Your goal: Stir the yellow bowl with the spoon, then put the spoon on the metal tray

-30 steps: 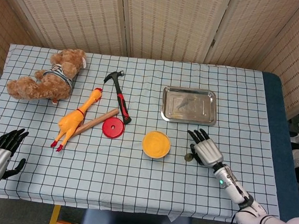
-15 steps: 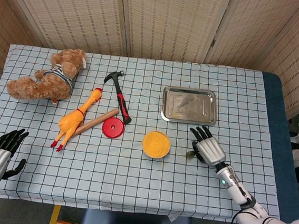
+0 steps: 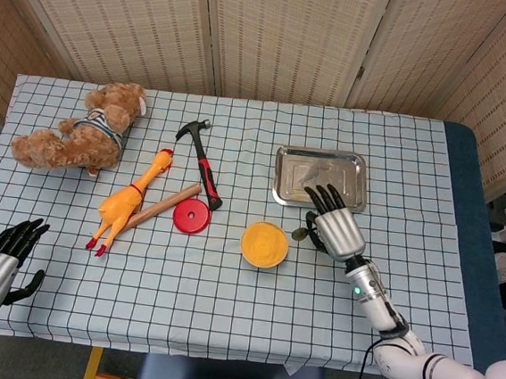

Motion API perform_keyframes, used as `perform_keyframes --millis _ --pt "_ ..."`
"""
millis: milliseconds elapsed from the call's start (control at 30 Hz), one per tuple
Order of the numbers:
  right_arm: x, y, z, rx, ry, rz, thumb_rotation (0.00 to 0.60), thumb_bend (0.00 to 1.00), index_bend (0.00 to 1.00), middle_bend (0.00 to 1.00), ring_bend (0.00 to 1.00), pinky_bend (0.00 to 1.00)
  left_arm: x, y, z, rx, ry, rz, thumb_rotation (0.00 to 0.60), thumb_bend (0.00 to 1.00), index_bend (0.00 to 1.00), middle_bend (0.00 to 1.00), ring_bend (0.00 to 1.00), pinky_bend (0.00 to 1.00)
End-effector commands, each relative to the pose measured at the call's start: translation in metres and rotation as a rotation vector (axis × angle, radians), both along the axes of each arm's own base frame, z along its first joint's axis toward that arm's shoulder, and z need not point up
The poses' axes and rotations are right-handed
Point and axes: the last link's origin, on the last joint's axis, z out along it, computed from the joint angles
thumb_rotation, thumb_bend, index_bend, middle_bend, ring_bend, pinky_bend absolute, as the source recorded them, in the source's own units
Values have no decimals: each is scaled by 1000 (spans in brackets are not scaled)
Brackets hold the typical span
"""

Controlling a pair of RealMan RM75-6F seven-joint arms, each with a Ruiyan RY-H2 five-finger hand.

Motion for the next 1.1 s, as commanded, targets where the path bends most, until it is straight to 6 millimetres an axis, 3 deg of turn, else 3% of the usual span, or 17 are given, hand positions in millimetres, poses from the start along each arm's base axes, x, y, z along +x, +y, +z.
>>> perform_keyframes --millis 33,267,400,833,1100 --pt "23 -4 -19 22 -1 16 600 337 624 71 0 0 1 -1 1 -1 -5 -7 600 449 0 0 0 121" --pt "49 0 -50 59 57 53 600 337 587 71 0 0 1 -2 4 -6 -21 -13 600 449 0 0 0 121" --pt "57 3 -55 84 71 60 600 337 544 68 0 0 0 -2 5 -13 -30 -14 600 450 0 0 0 122" --pt "48 14 -31 100 117 64 600 335 470 68 0 0 2 -3 4 -11 -29 -21 600 449 0 0 0 124" --pt "29 9 -5 7 91 58 600 334 500 68 0 0 1 -3 4 -5 -24 -19 600 450 0 0 0 124"
